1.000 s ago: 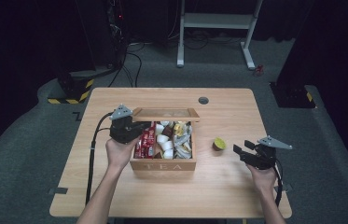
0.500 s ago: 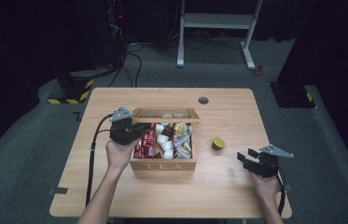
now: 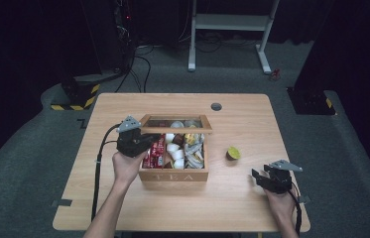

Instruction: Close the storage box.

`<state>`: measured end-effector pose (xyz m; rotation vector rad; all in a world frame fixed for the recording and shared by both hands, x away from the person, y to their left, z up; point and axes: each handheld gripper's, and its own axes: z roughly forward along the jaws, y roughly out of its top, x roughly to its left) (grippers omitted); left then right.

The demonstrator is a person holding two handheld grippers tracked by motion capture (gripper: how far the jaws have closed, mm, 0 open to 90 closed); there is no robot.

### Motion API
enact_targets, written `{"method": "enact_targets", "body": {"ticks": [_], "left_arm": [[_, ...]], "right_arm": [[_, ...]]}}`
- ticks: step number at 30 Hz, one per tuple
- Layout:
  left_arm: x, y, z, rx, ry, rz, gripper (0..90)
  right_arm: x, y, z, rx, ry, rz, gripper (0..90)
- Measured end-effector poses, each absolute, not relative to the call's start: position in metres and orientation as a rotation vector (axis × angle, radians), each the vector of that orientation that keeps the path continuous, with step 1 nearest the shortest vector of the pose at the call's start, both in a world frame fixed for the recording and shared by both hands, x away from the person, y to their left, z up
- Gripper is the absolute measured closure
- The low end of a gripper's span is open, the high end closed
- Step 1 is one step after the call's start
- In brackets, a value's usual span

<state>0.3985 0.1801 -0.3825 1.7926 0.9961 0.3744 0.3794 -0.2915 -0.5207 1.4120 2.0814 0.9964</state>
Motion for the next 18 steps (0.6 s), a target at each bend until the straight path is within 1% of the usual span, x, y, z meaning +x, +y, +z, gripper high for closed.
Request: {"method": "enact_targets", "body": {"ticks": [6, 9, 14, 18], "left_arm": [[0.3969, 0.1801, -0.3841, 1.796, 0.997, 0.37, 90.0], [0.3962, 0.1804, -0.3852, 1.799, 0.994, 0.37, 90.0], [0.3942, 0.1807, -0.3874, 1.796, 0.996, 0.365, 90.0], [0.3929, 0.1812, -0.389, 1.793, 0.995, 0.361, 90.0]], "right_arm": [[0.3809, -0.2883, -0.522, 1.407, 2.098, 0.905, 39.4], [0.3804, -0.2875, -0.5221, 1.413, 2.092, 0.897, 38.2], [0.3811, -0.2879, -0.5223, 1.43, 2.078, 0.884, 33.6], [0.3812, -0.2878, -0.5224, 1.442, 2.074, 0.882, 32.6]]}}
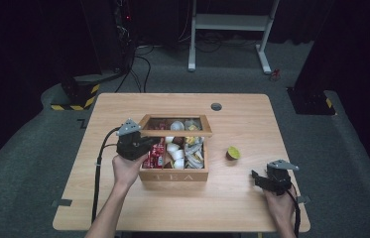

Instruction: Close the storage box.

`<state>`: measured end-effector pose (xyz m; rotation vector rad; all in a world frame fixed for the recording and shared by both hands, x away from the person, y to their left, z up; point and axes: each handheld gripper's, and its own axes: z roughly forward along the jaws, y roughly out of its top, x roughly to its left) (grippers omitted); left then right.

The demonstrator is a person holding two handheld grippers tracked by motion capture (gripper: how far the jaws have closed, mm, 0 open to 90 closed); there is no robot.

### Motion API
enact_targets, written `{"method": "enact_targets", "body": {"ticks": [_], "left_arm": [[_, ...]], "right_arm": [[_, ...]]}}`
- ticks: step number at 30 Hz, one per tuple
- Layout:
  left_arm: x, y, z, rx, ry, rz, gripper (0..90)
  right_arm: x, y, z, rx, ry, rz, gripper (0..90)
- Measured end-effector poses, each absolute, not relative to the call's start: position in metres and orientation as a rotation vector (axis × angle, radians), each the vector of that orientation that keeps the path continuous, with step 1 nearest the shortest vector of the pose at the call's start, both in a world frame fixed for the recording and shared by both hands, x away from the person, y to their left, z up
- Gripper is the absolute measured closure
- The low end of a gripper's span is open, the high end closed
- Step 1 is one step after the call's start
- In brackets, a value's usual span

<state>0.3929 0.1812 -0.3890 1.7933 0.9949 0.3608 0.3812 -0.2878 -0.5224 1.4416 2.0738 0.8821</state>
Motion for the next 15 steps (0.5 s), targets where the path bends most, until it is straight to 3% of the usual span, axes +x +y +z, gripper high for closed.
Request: {"method": "enact_targets", "body": {"ticks": [15], "left_arm": [[0.381, 0.183, -0.399, 1.812, 1.004, 0.366, 90.0]], "right_arm": [[0.381, -0.288, -0.523, 1.44, 2.072, 0.882, 32.0]]}}
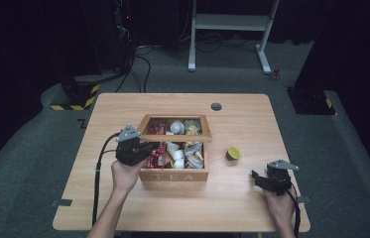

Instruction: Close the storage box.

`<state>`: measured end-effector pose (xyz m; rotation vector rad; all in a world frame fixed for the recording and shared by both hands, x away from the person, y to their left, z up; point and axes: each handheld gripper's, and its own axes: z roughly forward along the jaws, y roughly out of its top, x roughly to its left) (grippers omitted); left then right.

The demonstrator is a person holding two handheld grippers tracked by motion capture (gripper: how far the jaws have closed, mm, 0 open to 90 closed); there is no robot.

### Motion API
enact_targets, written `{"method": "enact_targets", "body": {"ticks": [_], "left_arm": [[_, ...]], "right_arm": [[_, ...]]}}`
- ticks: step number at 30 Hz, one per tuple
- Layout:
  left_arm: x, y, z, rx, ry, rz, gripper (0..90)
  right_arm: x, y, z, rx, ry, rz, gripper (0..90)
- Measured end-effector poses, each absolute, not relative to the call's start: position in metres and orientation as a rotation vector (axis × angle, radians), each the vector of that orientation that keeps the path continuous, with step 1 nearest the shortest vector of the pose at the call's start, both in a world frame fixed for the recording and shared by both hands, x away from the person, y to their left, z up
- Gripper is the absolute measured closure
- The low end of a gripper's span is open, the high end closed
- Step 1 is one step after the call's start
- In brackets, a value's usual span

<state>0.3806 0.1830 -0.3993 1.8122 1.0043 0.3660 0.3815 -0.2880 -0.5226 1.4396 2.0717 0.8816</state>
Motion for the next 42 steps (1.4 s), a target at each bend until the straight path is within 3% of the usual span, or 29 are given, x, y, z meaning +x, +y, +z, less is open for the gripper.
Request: {"method": "enact_targets", "body": {"ticks": [18, 42], "left_arm": [[0.362, 0.184, -0.415, 1.85, 1.002, 0.406, 89.9], [0.352, 0.183, -0.444, 1.851, 1.03, 0.367, 90.0]], "right_arm": [[0.382, -0.288, -0.523, 1.439, 2.072, 0.883, 31.9], [0.381, -0.288, -0.523, 1.44, 2.072, 0.883, 31.8]]}}
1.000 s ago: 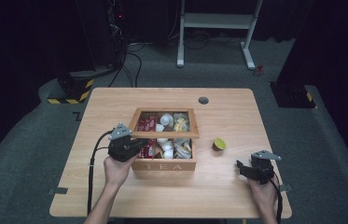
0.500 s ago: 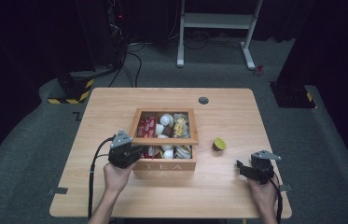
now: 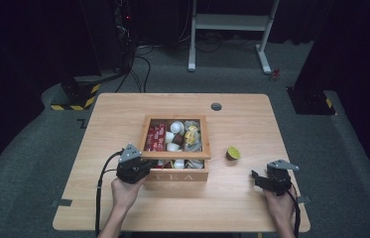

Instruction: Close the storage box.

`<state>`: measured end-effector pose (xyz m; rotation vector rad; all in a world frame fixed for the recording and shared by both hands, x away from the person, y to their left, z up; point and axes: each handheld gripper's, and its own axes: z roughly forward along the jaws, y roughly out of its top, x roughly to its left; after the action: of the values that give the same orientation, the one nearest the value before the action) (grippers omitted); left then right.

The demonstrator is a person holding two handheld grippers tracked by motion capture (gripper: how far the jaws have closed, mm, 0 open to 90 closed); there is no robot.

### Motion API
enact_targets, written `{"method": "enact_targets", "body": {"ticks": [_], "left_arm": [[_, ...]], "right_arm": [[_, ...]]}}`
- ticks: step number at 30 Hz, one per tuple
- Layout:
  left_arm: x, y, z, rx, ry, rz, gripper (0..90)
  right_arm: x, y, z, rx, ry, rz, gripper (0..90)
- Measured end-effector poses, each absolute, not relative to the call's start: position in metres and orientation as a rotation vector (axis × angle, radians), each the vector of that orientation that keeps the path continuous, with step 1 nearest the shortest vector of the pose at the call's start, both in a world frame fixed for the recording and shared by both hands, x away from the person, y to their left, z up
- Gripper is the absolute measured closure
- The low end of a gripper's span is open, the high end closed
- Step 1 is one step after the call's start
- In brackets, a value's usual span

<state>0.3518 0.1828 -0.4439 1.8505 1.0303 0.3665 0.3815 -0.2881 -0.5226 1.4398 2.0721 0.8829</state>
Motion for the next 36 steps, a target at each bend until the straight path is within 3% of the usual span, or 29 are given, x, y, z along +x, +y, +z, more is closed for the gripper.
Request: {"method": "enact_targets", "body": {"ticks": [36], "left_arm": [[0.343, 0.183, -0.467, 1.852, 1.058, 0.325, 89.9]], "right_arm": [[0.381, -0.288, -0.523, 1.44, 2.072, 0.882, 31.7]]}}
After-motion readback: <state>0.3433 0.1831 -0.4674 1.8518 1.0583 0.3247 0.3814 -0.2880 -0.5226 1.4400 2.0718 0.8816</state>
